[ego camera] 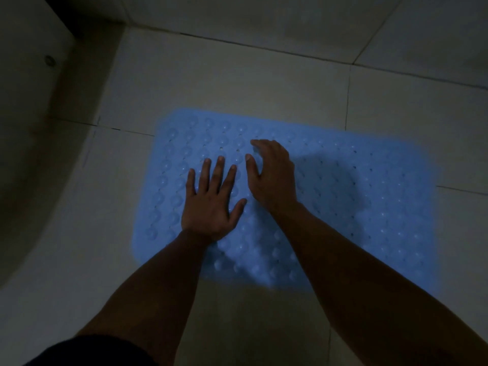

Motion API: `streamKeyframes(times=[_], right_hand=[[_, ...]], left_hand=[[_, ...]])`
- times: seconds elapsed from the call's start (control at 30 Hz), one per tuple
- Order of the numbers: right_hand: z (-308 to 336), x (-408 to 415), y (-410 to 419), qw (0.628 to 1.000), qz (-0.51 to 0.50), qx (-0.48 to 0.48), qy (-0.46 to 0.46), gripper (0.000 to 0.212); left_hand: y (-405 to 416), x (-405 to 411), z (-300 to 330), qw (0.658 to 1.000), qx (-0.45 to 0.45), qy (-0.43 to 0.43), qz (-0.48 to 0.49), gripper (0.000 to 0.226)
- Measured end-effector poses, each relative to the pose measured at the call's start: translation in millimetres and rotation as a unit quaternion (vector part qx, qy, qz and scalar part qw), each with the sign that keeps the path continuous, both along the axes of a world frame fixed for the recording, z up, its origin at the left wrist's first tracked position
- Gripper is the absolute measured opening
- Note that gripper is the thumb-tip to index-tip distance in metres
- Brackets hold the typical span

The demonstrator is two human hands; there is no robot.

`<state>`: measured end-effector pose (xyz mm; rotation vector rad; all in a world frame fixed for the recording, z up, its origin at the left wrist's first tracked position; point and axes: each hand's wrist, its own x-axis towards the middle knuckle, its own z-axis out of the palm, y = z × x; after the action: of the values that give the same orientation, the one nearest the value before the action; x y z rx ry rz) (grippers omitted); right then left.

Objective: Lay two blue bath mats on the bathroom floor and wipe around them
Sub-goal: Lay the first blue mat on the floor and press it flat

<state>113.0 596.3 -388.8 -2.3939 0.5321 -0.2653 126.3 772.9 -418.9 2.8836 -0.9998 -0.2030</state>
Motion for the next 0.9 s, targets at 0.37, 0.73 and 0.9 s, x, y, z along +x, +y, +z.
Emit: streamKeyframes(times=[0.37,0.73,0.9], right_hand=[[26,-5,5,1.0,-0.008,-0.018,-0.015,0.042],[14,-3,86,0.996,0.039,-0.056,-0.062,0.038],[2,0,141,0.965,0.187,-0.119,0.141,0.065]], left_hand=[[-4,11,11,0.992,0.044,0.116,-0.008,0.094],[69,39,35,0.992,-0.064,-0.003,0.111,0.059],[107,50,35,0.983,-0.073,-0.039,0.166,0.052]])
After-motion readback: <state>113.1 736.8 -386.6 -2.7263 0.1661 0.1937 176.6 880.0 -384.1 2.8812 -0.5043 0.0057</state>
